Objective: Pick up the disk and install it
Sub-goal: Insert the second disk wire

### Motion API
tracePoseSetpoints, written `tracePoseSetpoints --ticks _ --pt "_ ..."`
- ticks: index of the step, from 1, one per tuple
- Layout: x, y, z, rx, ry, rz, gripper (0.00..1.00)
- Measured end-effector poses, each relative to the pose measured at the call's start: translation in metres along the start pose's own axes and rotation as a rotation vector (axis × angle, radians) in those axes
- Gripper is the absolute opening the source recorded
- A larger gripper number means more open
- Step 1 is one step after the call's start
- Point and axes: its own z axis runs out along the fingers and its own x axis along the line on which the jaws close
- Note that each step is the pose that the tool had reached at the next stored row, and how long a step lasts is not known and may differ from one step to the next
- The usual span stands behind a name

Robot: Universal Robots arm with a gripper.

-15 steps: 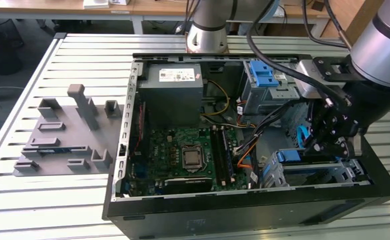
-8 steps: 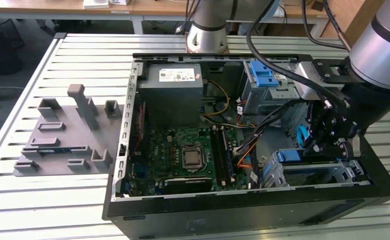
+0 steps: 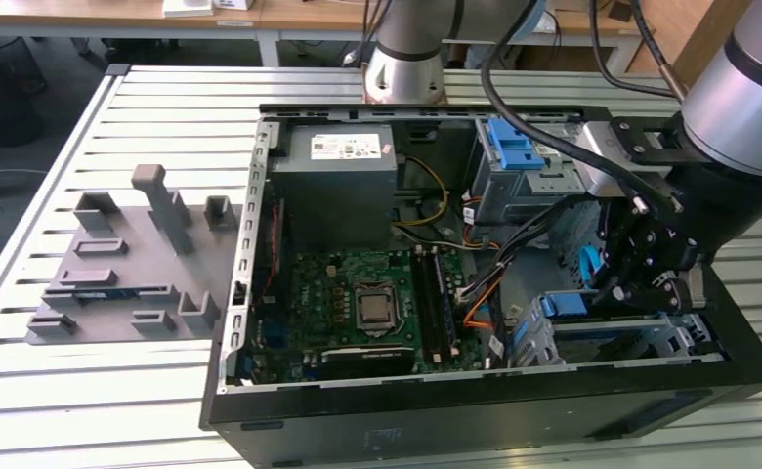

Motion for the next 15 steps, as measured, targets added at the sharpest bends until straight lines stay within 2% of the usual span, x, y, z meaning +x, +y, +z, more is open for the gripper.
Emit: tracePoseSetpoints --ticks 1,15 --pt "0.0000 0.0000 0.0000 0.0000 0.0000 0.000 0.23" --pt "0.0000 0.0000 -0.0038 0.0000 0.0004 0.000 0.23"
